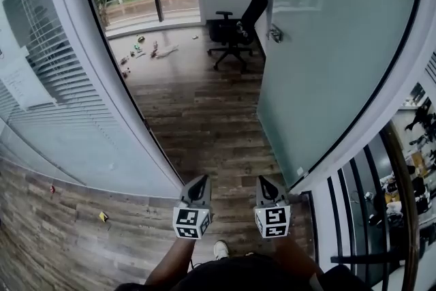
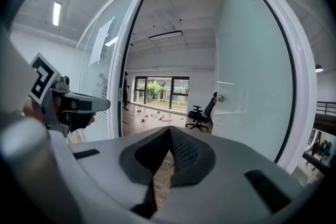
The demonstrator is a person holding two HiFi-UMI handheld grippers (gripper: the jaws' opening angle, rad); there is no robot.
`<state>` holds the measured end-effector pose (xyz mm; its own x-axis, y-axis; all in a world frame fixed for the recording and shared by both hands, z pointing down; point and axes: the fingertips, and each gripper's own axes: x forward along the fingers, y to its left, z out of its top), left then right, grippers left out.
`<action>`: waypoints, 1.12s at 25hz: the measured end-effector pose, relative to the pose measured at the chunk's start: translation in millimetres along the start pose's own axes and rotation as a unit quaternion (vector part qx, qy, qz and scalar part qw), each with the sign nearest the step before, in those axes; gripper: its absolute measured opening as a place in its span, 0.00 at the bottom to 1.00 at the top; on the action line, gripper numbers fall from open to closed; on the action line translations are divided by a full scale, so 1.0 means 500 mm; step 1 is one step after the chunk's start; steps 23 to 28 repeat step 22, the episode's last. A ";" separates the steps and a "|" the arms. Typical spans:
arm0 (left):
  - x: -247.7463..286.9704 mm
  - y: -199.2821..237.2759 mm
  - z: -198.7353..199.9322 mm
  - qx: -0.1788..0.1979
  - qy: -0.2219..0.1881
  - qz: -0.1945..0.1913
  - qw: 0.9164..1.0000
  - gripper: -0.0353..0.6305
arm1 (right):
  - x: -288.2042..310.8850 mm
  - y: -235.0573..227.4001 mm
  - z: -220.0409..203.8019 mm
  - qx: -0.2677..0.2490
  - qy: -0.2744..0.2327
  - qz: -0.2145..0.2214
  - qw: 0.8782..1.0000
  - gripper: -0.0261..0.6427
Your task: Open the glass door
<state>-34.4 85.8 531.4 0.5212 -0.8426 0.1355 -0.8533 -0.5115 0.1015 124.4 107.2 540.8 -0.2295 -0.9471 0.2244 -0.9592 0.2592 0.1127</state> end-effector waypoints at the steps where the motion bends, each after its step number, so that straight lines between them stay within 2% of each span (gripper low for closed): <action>1: -0.006 -0.009 0.001 0.002 -0.001 0.001 1.000 0.06 | -0.007 -0.003 0.002 0.003 -0.006 -0.001 1.000 0.06; 4: -0.023 -0.031 0.001 0.006 -0.001 0.005 1.000 0.06 | -0.030 -0.007 0.013 -0.007 -0.024 -0.003 1.000 0.06; 12: -0.071 -0.123 0.015 0.013 -0.002 0.009 1.000 0.06 | -0.118 -0.035 0.037 -0.004 -0.031 -0.004 0.999 0.06; 22: -0.143 -0.234 -0.007 0.022 -0.002 0.011 1.000 0.06 | -0.238 -0.048 0.008 0.003 -0.054 0.002 0.999 0.06; 28: -0.143 -0.234 -0.007 0.022 -0.002 0.011 1.000 0.06 | -0.238 -0.048 0.008 0.003 -0.054 0.002 0.999 0.06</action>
